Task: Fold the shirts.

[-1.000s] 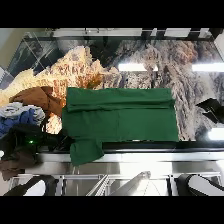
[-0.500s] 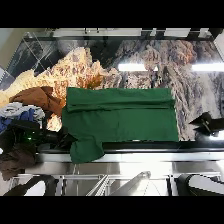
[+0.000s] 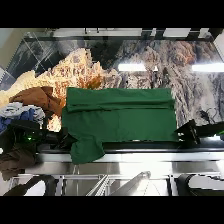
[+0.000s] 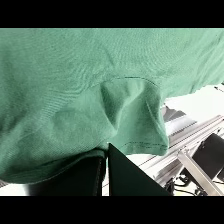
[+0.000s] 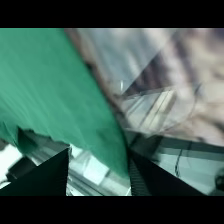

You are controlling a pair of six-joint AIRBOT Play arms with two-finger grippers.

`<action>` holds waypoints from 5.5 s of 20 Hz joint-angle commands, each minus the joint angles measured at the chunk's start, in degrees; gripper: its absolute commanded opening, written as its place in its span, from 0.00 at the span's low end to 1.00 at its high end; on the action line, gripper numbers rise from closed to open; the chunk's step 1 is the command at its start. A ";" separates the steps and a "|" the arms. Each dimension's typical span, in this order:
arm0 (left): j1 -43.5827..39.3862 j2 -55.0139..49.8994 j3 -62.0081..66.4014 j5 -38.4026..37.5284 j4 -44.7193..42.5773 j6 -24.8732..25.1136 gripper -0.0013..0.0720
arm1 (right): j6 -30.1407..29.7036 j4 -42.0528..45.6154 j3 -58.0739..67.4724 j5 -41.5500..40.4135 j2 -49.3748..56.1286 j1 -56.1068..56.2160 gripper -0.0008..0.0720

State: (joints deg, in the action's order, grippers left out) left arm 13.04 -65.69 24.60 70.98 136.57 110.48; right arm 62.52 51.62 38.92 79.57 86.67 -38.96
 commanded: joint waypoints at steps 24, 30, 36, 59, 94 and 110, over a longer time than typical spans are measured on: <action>7.56 -0.44 13.42 11.08 6.10 4.92 0.06 | -8.90 -15.76 6.97 3.37 -10.25 -6.29 0.04; 2.01 -16.74 39.65 12.20 5.84 1.29 0.06 | -14.80 -27.91 10.05 -12.90 -4.70 2.78 0.03; -0.92 -36.54 57.29 12.87 5.46 0.35 0.06 | -18.25 -28.57 14.10 -22.40 2.93 8.79 0.04; 0.26 -37.00 73.11 28.26 2.43 -9.60 0.20 | 2.43 -4.35 28.39 -8.59 11.26 8.76 0.98; -47.56 -67.69 94.55 -0.37 16.26 -15.13 0.06 | -1.53 -8.76 45.99 16.63 12.50 4.50 0.04; -16.46 -23.82 58.18 18.71 3.89 -3.58 0.06 | 4.13 -21.77 52.74 -9.49 9.35 53.00 0.04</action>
State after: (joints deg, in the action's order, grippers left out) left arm -8.36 -96.09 91.96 90.50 141.62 104.33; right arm 66.46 29.67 91.57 84.84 94.08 -1.48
